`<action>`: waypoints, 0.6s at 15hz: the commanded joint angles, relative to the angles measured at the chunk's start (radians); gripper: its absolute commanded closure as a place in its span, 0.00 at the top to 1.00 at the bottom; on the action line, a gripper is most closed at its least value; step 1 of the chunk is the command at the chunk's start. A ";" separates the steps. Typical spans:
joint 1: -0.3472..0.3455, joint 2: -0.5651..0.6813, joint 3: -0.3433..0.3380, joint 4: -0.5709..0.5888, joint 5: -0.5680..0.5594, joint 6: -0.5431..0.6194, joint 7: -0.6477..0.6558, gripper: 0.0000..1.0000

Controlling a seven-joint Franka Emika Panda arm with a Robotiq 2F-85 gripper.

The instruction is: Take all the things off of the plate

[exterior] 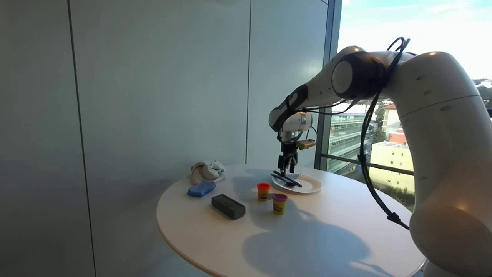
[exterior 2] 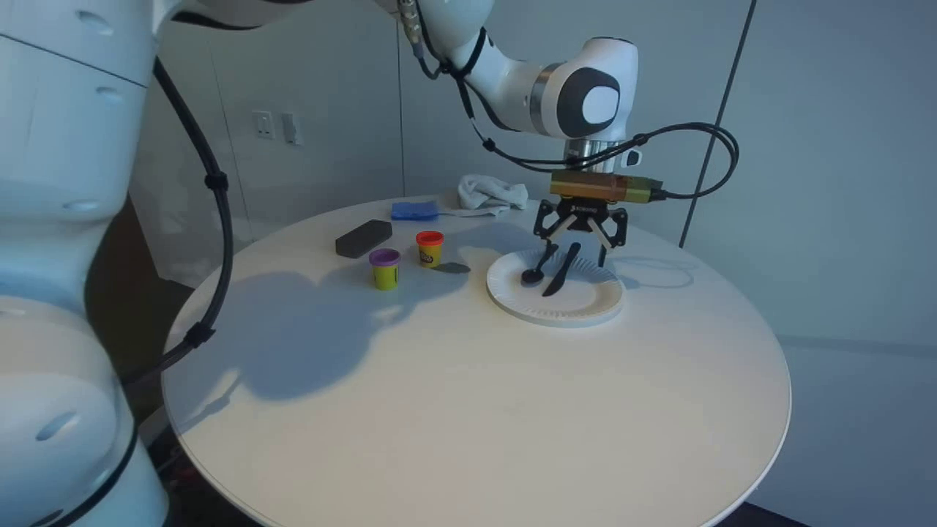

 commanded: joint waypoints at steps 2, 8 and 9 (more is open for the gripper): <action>-0.066 0.080 0.059 0.133 0.061 -0.123 0.019 1.00; -0.092 0.086 0.088 0.188 0.091 -0.221 0.027 1.00; -0.088 0.083 0.086 0.192 0.086 -0.237 0.038 1.00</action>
